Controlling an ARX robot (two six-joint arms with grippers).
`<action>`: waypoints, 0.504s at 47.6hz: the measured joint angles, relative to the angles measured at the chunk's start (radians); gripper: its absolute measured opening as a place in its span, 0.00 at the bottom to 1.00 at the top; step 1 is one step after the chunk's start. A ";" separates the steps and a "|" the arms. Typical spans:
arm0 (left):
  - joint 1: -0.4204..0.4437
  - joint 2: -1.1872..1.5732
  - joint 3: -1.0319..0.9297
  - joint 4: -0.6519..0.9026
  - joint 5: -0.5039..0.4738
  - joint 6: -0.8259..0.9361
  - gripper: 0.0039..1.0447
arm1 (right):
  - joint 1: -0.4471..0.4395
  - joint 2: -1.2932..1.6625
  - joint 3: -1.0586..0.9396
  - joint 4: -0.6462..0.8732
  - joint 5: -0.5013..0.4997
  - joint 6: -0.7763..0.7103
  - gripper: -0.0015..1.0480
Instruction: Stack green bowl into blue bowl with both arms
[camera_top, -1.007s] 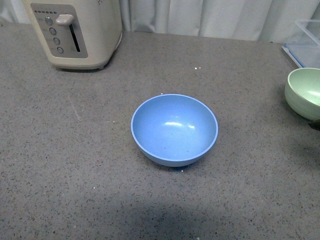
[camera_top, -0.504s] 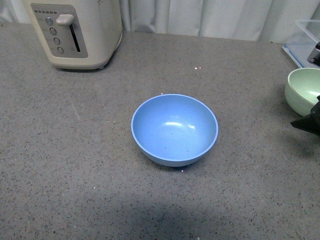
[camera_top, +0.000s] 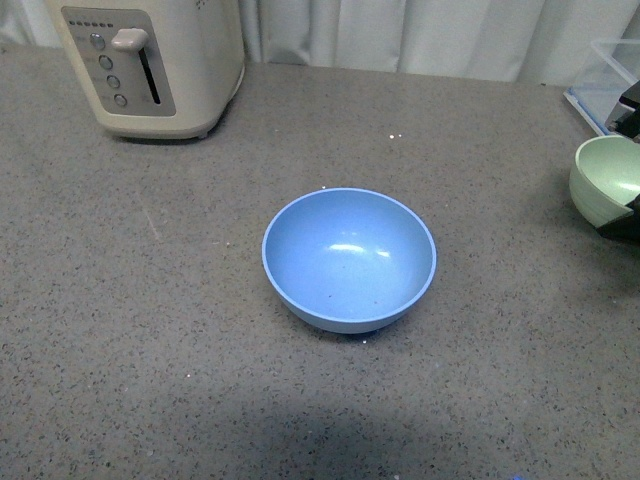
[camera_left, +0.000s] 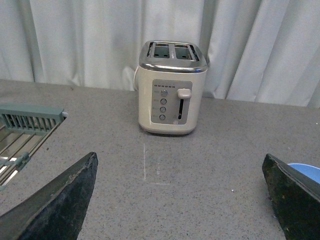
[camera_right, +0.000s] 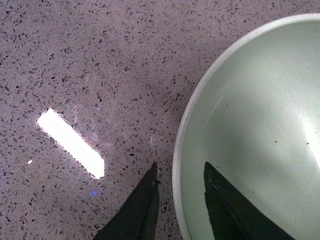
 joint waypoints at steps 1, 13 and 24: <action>0.000 0.000 0.000 0.000 0.000 0.000 0.94 | 0.001 0.000 0.001 0.000 0.000 -0.001 0.22; 0.000 0.000 0.000 0.000 0.000 0.000 0.94 | 0.022 -0.047 0.025 -0.052 -0.005 -0.041 0.02; 0.000 0.000 0.000 0.000 0.000 0.000 0.94 | 0.154 -0.247 0.068 -0.182 -0.096 -0.092 0.02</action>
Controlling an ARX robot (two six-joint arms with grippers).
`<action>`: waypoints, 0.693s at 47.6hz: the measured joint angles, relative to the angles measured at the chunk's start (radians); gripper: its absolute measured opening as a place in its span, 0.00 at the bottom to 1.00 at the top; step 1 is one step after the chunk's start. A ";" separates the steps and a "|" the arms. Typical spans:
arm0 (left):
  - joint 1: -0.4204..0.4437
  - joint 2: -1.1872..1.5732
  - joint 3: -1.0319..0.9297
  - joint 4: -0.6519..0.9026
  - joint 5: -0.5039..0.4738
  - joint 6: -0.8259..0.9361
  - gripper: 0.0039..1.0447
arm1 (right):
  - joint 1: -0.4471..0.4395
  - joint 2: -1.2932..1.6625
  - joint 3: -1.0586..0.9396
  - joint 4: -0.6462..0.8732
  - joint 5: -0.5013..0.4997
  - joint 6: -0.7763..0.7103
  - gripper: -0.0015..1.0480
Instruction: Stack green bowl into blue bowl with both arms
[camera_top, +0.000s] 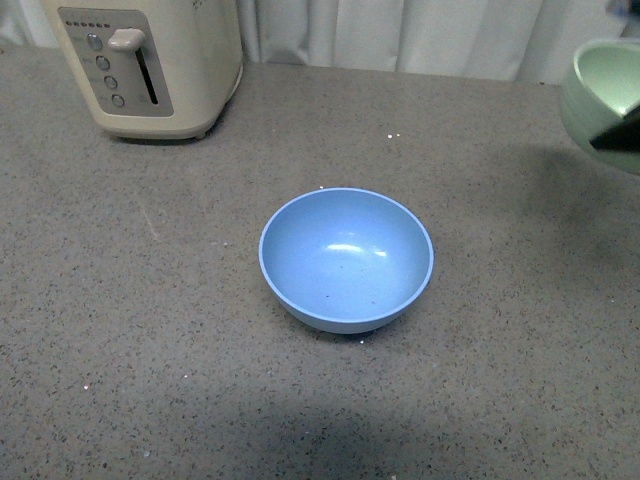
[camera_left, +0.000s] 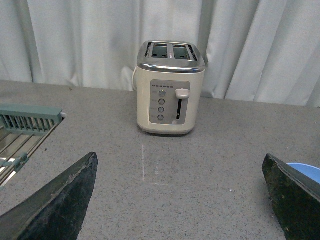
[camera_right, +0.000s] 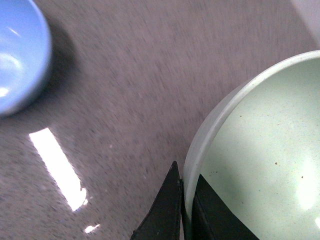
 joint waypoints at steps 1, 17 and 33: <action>0.000 0.000 0.000 0.000 0.000 0.000 0.94 | 0.010 -0.010 0.002 -0.008 -0.002 -0.008 0.02; 0.000 0.000 0.000 0.000 0.000 0.000 0.94 | 0.291 -0.128 -0.103 -0.134 -0.063 -0.107 0.02; 0.000 0.000 0.000 0.000 0.000 0.000 0.94 | 0.382 -0.058 -0.150 -0.093 -0.058 -0.112 0.02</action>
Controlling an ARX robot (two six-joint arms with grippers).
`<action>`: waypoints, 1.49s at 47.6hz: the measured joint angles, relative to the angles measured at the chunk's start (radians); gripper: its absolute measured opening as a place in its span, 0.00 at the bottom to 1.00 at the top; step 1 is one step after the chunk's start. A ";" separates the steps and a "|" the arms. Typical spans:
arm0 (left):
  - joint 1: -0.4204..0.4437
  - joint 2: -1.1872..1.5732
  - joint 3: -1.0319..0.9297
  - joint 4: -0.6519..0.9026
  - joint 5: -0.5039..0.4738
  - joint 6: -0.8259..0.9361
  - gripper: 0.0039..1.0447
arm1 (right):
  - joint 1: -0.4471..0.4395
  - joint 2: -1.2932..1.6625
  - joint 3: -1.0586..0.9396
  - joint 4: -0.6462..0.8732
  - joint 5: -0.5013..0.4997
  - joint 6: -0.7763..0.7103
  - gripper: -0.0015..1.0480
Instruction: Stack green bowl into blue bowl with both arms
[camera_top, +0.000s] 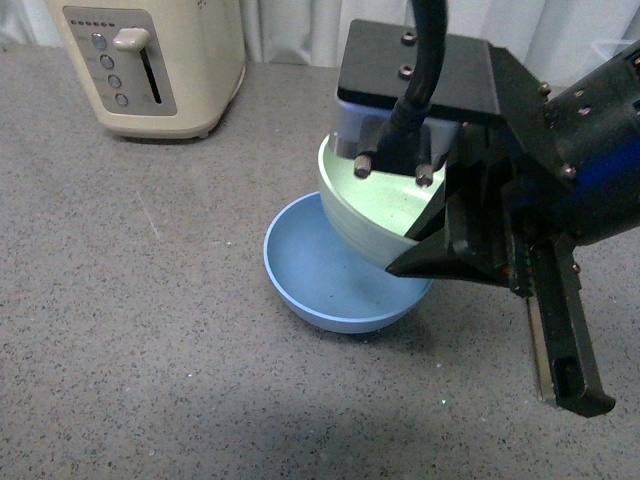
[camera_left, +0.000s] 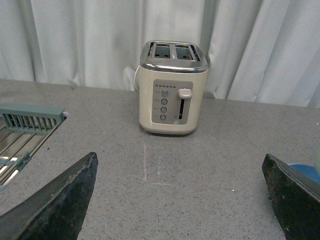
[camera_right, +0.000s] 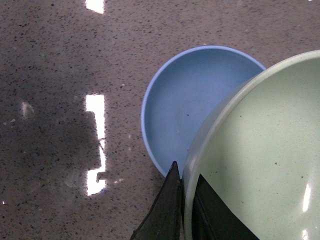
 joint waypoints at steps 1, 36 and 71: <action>0.000 0.000 0.000 0.000 0.000 0.000 0.94 | 0.005 0.005 0.000 0.000 0.002 0.000 0.02; 0.000 0.000 0.000 0.000 0.000 0.000 0.94 | 0.074 0.093 0.062 0.019 0.042 0.003 0.37; 0.000 0.000 0.000 0.000 0.001 0.000 0.94 | -0.202 -0.620 -0.666 0.929 0.562 0.925 0.72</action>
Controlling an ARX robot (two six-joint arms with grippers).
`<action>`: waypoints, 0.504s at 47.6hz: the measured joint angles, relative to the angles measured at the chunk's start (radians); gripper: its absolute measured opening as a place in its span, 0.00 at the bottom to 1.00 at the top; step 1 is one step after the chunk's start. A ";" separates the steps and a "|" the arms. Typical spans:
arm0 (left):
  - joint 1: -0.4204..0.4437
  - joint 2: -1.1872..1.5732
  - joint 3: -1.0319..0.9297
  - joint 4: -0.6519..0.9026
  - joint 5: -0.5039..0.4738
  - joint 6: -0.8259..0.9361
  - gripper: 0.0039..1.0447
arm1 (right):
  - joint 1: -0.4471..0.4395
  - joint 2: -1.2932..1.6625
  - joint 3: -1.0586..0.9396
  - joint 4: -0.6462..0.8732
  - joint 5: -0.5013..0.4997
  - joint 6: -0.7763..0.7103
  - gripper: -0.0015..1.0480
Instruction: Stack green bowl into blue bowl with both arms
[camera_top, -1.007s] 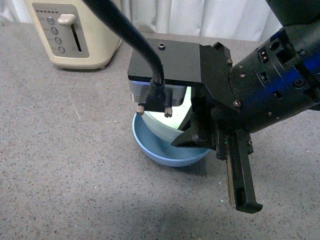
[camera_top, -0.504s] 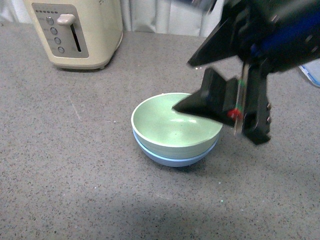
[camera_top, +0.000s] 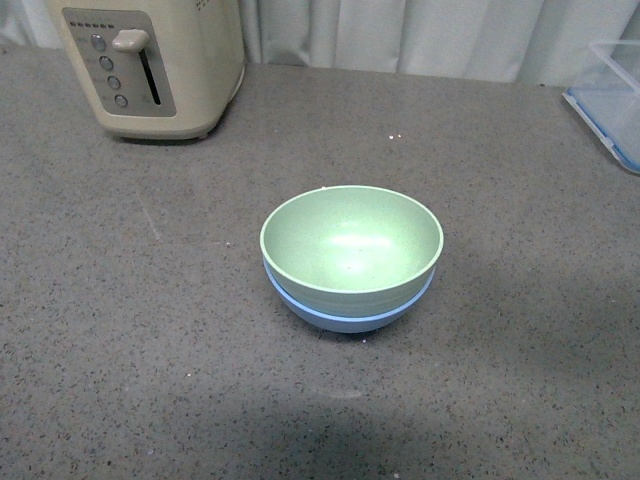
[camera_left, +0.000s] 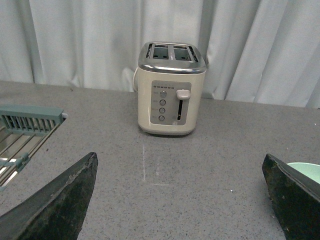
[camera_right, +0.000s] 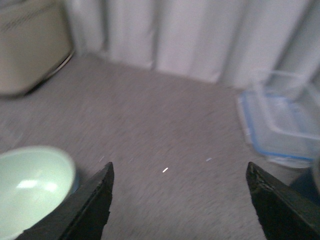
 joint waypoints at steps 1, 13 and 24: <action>0.000 0.000 0.000 0.000 0.000 0.000 0.94 | -0.002 -0.007 -0.026 0.063 0.043 0.009 0.69; 0.000 0.000 0.000 0.000 -0.001 0.000 0.94 | -0.070 -0.158 -0.140 0.179 0.062 0.047 0.30; 0.000 0.000 0.000 0.000 -0.001 0.000 0.94 | -0.122 -0.291 -0.202 0.095 0.011 0.050 0.01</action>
